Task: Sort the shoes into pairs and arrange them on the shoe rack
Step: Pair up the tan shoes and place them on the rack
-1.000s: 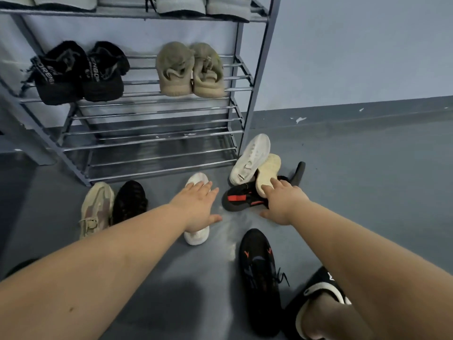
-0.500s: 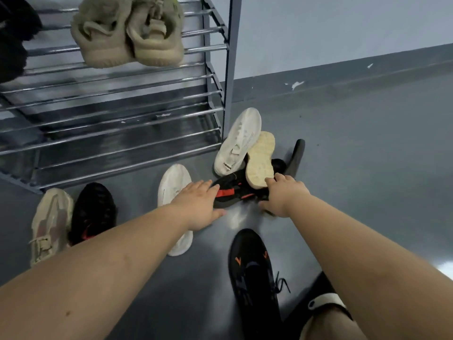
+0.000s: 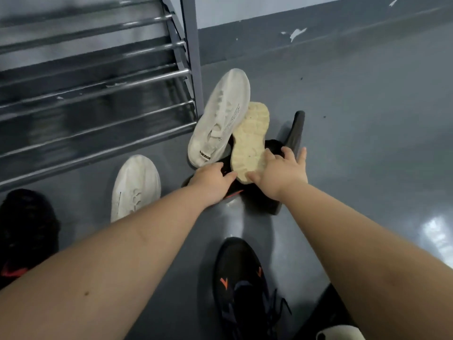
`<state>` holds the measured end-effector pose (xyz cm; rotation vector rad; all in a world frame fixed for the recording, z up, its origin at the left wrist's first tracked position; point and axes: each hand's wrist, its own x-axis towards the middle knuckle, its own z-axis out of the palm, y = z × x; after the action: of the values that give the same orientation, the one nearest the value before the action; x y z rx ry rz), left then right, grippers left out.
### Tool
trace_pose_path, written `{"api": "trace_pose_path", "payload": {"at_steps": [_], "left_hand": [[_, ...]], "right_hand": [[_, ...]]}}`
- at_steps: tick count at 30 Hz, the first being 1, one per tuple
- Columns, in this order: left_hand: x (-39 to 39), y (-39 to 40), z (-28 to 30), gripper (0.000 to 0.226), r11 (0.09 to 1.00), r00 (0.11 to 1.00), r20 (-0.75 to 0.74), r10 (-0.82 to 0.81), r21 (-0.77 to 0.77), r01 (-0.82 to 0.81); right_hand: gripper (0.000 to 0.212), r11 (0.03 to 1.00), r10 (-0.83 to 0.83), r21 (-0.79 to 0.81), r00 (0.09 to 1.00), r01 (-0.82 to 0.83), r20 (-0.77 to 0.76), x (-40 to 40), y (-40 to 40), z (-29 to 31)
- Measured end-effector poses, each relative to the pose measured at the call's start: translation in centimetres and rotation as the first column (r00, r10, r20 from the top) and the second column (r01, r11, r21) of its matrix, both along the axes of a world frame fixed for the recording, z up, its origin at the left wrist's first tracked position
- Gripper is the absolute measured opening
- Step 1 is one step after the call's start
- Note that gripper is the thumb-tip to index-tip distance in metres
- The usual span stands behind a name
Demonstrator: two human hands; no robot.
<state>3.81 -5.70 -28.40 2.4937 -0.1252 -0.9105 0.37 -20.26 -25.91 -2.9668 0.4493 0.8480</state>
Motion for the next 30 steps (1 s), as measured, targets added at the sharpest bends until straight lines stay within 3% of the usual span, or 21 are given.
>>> {"api": "trace_pose_path", "payload": {"at_steps": [4, 6, 11, 14, 18, 21, 23, 27, 30], "left_hand": [[0.4, -1.5, -1.8, 0.052, 0.996, 0.995, -0.042, 0.092, -0.005, -0.092], [-0.2, -2.0, -2.3, 0.048, 0.984, 0.987, -0.059, 0.148, -0.094, -0.153], [-1.6, -2.0, -1.1, 0.031, 0.842, 0.926, -0.161, 0.341, -0.385, -0.377], [-2.3, -1.9, 0.2, 0.031, 0.77, 0.893, -0.23, 0.386, -0.453, -0.449], [-3.6, -1.3, 3.0, 0.032, 0.644, 0.788, -0.458, 0.41, -0.467, -0.606], [-5.2, -0.4, 5.4, 0.034, 0.564, 0.708, -0.569, 0.419, -0.448, -0.693], [-6.1, 0.3, 6.9, 0.031, 0.531, 0.694, -0.572, 0.437, -0.459, -0.712], [-7.5, 2.4, 11.0, 0.03, 0.494, 0.732, -0.525, 0.433, -0.541, -0.681], [-8.7, 4.8, 14.5, 0.031, 0.508, 0.794, -0.454, 0.404, -0.611, -0.608]], "right_hand": [[0.089, 0.999, -0.036, 0.026, 0.999, 0.036, 0.035, 0.5, 0.3, -1.0], [0.092, 0.997, -0.069, 0.043, 0.996, 0.066, 0.058, 0.6, 0.1, -1.3], [0.084, 0.972, -0.17, 0.187, 0.977, 0.144, 0.132, 0.1, -0.2, -0.7], [0.078, 0.967, -0.193, 0.191, 0.974, 0.169, 0.118, -0.4, -0.1, 0.8], [0.079, 0.952, -0.226, 0.235, 0.967, 0.194, 0.118, -1.3, 0.4, 3.5], [0.08, 0.863, -0.338, 0.429, 0.936, 0.266, 0.099, -2.8, 0.9, 5.6], [0.068, 0.8, -0.393, 0.521, 0.916, 0.298, 0.08, -4.1, 1.5, 6.9], [0.055, 0.612, -0.567, 0.705, 0.821, 0.359, 0.074, -6.1, 3.1, 10.7], [0.054, 0.41, -0.691, 0.804, 0.722, 0.43, -0.033, -7.4, 5.0, 14.7]]}}
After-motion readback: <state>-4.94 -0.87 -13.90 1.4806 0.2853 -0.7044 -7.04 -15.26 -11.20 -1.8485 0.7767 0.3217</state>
